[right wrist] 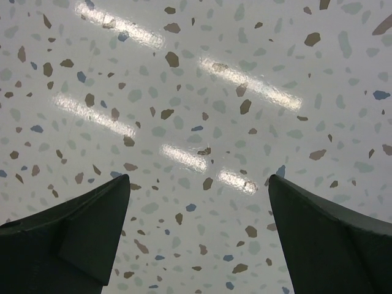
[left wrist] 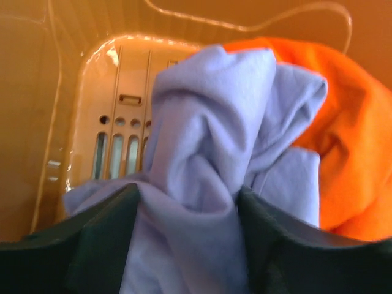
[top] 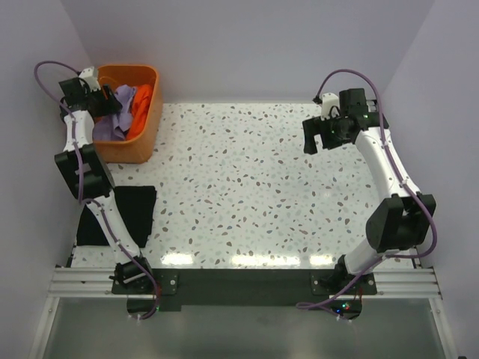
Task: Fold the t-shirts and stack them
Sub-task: Grab the tshirt from the pile, then move the tshirt to the center of the board
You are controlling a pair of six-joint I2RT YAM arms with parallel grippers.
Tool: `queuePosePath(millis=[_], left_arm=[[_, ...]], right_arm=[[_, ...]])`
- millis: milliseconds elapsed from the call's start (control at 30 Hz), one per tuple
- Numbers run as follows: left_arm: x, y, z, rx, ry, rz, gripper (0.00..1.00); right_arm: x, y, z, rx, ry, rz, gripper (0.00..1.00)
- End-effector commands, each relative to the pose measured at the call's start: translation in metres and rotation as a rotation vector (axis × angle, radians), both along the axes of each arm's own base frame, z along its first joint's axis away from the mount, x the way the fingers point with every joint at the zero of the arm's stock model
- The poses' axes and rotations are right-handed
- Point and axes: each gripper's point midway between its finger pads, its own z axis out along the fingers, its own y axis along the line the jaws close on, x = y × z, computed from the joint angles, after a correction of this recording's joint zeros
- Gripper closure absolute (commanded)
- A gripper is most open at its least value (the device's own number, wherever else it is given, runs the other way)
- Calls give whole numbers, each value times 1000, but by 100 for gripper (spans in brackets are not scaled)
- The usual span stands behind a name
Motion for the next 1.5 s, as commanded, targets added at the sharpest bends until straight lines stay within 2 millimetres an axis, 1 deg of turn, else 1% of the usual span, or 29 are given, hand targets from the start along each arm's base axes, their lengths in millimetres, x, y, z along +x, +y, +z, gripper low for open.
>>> queuePosePath(millis=[0, 33, 67, 100, 167, 200, 300, 333, 400, 467, 500, 533, 600, 633, 700, 733, 800, 833, 900, 933, 1000, 1033, 1100, 1133, 1200, 1233, 1300, 1367, 1467], left_arm=[[28, 2, 35, -2, -145, 1, 39], [30, 3, 36, -1, -150, 4, 54], [32, 5, 40, 5, -165, 6, 64], [33, 4, 44, 5, -175, 3, 81], [35, 5, 58, 17, -206, 4, 99], [34, 5, 64, 17, -218, 6, 100], [32, 2, 105, 41, -300, -4, 100], [27, 0, 131, 56, -345, -5, 100], [23, -1, 170, 78, -442, 2, 100], [11, -4, 228, 125, -576, 15, 100], [7, -3, 247, 141, -617, 33, 100], [-3, -4, 277, 164, -675, 46, 100], [-12, -4, 313, 184, -754, 76, 100], [-23, -7, 339, 198, -808, 83, 100], [-36, -12, 376, 204, -902, 91, 100], [-49, -16, 405, 221, -974, 93, 100], [-62, -26, 433, 195, -1047, 86, 100], [-75, -33, 459, 195, -1118, 73, 100], [-88, -49, 482, 144, -1184, 36, 100], [-100, -65, 503, 127, -1246, 1, 100], [-114, -89, 522, 124, -1310, -54, 100], [-129, -113, 539, 117, -1368, -94, 100], [-142, -138, 553, 102, -1423, -137, 100], [-155, -164, 565, 82, -1471, -181, 100], [-167, -190, 576, 61, -1520, -224, 100], [-178, -214, 585, 32, -1556, -265, 100], [-188, -237, 593, 1, -1586, -296, 100], [-205, -274, 601, -40, -1627, -362, 100], [-229, -308, 614, -115, -1680, -402, 100]], right_arm=[[2, -7, 12, -36, -28, 3, 1], [2, -7, 13, -39, -30, 2, 1], [1, -7, 13, -40, -30, 3, 1], [0, -8, 13, -42, -29, 4, 1], [-1, -9, 15, -47, -33, 2, 1], [-2, -9, 14, -50, -32, 4, 1], [-2, -10, 18, -53, -44, 2, 1], [-2, -10, 19, -55, -47, 2, 1], [-2, -11, 21, -54, -55, -5, 1], [-2, -11, 22, -53, -60, -10, 1], [-1, -11, 22, -50, -65, -14, 1], [-2, -10, 23, -46, -65, -17, 1], [-2, -10, 23, -41, -69, -21, 1], [-3, -10, 24, -40, -71, -19, 1], [-4, -10, 25, -39, -75, -20, 1], [-4, -10, 25, -38, -76, -23, 1], [-4, -10, 30, -34, -92, -27, 1], [-4, -10, 31, -35, -96, -28, 1], [-3, -10, 35, -32, -112, -35, 1], [-2, -11, 37, -34, -119, -41, 1], [-1, -12, 41, -33, -136, -48, 1], [0, -13, 43, -33, -145, -53, 1], [1, -14, 45, -32, -155, -65, 1], [1, -14, 47, -34, -162, -66, 1], [0, -15, 48, -35, -168, -76, 1], [-1, -15, 50, -34, -171, -77, 1], [-2, -14, 49, -30, -169, -77, 2], [-5, -14, 51, -24, -171, -77, 1], [-9, -14, 51, -21, -168, -72, 1]])
